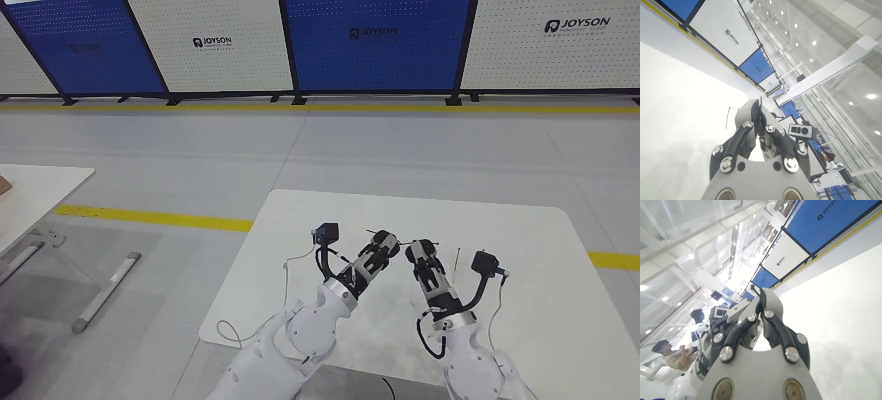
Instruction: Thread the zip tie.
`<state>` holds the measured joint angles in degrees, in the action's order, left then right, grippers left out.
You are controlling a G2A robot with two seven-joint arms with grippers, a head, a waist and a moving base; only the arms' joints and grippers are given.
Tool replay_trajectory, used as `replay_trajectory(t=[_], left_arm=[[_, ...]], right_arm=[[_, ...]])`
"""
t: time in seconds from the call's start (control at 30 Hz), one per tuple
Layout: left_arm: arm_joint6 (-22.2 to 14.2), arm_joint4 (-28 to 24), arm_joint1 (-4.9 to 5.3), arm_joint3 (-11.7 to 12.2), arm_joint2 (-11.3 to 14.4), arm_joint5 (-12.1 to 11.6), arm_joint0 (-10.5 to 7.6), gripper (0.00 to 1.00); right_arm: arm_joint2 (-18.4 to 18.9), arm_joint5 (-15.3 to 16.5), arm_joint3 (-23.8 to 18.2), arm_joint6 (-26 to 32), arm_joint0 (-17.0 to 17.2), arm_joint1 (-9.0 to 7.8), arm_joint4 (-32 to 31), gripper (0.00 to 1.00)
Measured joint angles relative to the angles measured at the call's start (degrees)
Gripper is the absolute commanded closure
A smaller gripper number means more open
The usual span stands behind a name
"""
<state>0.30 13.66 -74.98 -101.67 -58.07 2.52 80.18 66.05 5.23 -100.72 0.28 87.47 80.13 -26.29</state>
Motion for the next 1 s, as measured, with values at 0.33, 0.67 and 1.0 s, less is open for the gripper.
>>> replay_trajectory(t=[0.33, 0.67, 1.0], left_arm=[[-0.28, -0.1, -0.12, -0.13, 0.3, -0.34, 0.33, 1.0], [0.36, -0.03, -0.23, -0.18, 0.23, -0.58, 0.58, 1.0], [0.58, 0.47, -0.39, -0.03, 0.34, -0.01, 0.33, 1.0]], right_arm=[[0.15, 0.13, -0.15, 0.17, 0.35, -0.1, -0.45, 1.0], [0.33, 0.4, -0.12, 0.22, 0.5, -0.17, -0.48, 1.0], [0.54, 0.13, -0.3, 0.42, 0.58, -0.26, -1.05, 1.0]])
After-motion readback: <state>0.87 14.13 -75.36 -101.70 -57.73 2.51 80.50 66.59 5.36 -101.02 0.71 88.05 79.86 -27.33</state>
